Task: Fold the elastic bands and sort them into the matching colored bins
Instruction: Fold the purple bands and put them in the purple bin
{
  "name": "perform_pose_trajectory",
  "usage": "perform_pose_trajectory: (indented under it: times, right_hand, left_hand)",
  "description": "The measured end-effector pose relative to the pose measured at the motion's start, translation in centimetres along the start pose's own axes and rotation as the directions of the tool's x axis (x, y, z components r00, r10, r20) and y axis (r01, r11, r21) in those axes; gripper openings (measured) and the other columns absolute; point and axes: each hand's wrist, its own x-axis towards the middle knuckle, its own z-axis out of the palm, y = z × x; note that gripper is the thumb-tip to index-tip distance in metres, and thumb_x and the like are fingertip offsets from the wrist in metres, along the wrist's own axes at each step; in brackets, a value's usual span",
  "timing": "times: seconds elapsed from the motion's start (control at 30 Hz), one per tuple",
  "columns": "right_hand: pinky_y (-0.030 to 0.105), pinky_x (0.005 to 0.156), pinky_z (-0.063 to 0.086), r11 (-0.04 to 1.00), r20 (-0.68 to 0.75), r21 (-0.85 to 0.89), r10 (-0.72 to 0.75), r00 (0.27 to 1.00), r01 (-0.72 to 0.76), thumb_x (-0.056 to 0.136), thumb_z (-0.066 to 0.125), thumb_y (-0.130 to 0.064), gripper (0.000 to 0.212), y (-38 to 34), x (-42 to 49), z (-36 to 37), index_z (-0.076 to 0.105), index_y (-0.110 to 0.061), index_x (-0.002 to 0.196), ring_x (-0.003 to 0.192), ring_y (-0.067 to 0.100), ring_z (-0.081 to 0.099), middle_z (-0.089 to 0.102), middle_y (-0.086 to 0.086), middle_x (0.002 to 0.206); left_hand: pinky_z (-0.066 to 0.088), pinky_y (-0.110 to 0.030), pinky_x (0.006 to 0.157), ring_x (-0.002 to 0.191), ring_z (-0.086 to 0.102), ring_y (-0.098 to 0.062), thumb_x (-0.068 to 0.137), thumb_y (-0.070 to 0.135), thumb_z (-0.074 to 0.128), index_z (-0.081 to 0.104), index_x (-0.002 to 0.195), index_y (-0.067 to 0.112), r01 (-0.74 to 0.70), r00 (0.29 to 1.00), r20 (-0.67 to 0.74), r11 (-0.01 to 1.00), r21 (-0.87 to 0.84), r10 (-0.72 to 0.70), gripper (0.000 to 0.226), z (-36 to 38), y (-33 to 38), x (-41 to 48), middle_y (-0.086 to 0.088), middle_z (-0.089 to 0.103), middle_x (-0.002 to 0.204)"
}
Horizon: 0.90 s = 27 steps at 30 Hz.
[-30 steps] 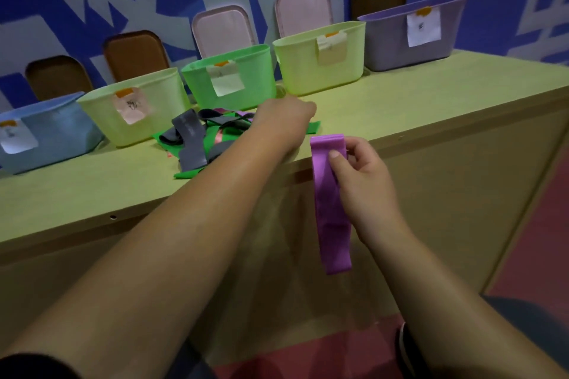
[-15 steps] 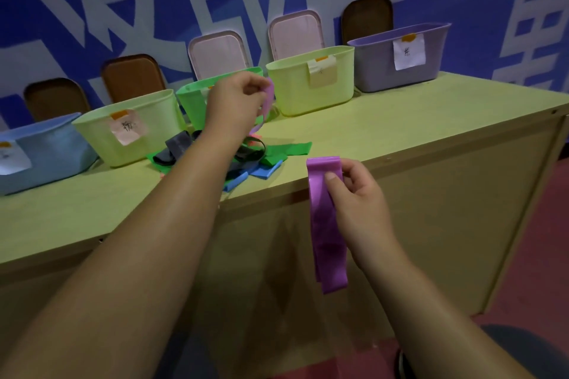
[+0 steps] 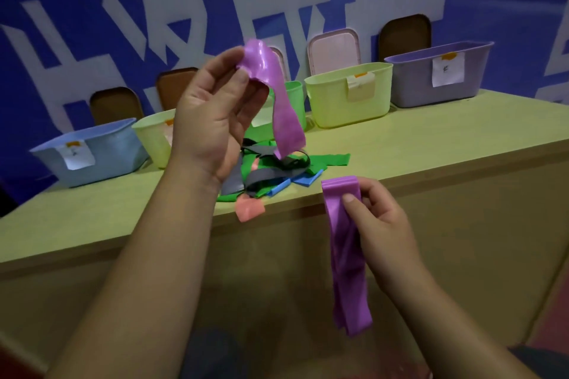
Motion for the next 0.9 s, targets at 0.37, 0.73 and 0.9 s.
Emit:
perform_pose_trajectory:
  times: [0.37, 0.73, 0.9]
  right_hand:
    - [0.015, 0.063, 0.046, 0.997, 0.144, 0.069, -0.027, 0.989, 0.017, 0.101, 0.057, 0.007, 0.018, -0.2, -2.7, 1.0, 0.072, -0.002, 0.105, 0.077, 0.008, 0.061, 0.072, 0.003, 0.087]
    - [0.031, 0.063, 0.039, 0.930, 0.345, -0.321, 0.293, 0.892, -0.181, 0.099, 0.059, -0.001, 0.020, 3.0, -4.0, 2.5, 0.073, -0.014, 0.093, 0.071, 0.018, 0.054, 0.066, 0.007, 0.079]
    - [0.032, 0.066, 0.045, 0.759, 0.401, -0.639, 0.470, 0.786, -0.128, 0.099, 0.059, -0.017, 0.019, 5.0, -4.2, 2.2, 0.076, -0.025, 0.098, 0.067, 0.009, 0.056, 0.074, 0.004, 0.081]
  left_hand:
    - [0.063, -0.033, 0.082, 0.104, 0.074, -0.021, 0.093, 0.011, 0.064, 0.073, 0.115, 0.016, 0.251, 0.961, -0.092, 0.962, -0.110, -0.262, 0.025, -5.3, -3.0, -10.0, -0.011, 0.075, 0.120]
    - [0.061, -0.027, 0.066, 0.079, 0.074, -0.015, 0.088, 0.005, 0.064, 0.074, 0.101, 0.015, 0.441, 0.861, -0.195, 0.881, -0.172, -0.469, 0.019, -11.4, -9.3, -18.6, -0.010, 0.076, 0.097]
    - [0.062, -0.026, 0.065, 0.073, 0.071, -0.014, 0.086, 0.006, 0.067, 0.076, 0.099, 0.012, 0.558, 0.823, -0.126, 0.830, -0.013, -0.554, 0.017, -13.9, -9.8, -20.2, -0.007, 0.073, 0.089]
